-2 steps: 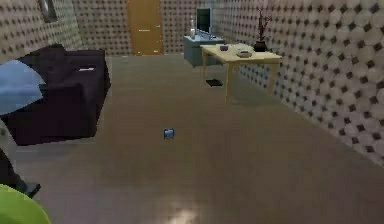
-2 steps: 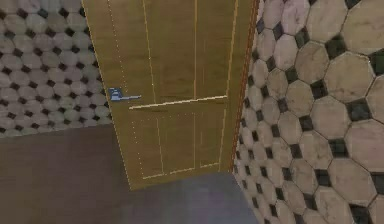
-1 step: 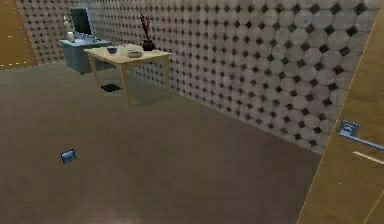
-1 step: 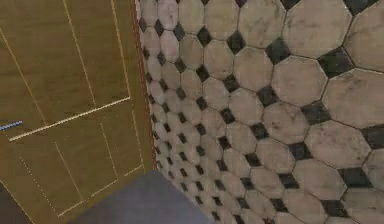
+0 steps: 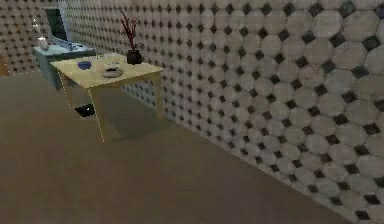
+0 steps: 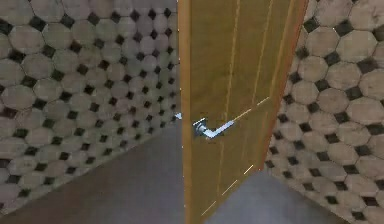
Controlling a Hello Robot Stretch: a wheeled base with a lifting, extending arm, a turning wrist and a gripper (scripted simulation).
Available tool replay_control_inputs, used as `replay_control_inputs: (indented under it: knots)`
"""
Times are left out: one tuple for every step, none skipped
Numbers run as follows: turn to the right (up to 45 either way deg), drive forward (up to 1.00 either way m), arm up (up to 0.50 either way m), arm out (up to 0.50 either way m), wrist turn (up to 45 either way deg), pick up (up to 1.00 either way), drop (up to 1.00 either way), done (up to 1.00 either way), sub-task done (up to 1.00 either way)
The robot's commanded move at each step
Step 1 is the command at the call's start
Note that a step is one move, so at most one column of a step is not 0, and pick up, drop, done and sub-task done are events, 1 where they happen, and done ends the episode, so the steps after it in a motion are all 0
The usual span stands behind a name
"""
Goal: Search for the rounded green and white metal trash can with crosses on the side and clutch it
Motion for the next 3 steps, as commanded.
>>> replay_control_inputs:
  knots:
    - [27.0, 0.0, 0.0, 0.0, 0.0, 0.0, 0.0, 0.0, 0.0]
    - [0.0, 0.1, 0.0, 0.0, 0.0, 0.0, 0.0, 0.0, 0.0]
    - [18.0, 0.0, 0.0, 0.0, 0.0, 0.0, 0.0, 0.0, 0.0]
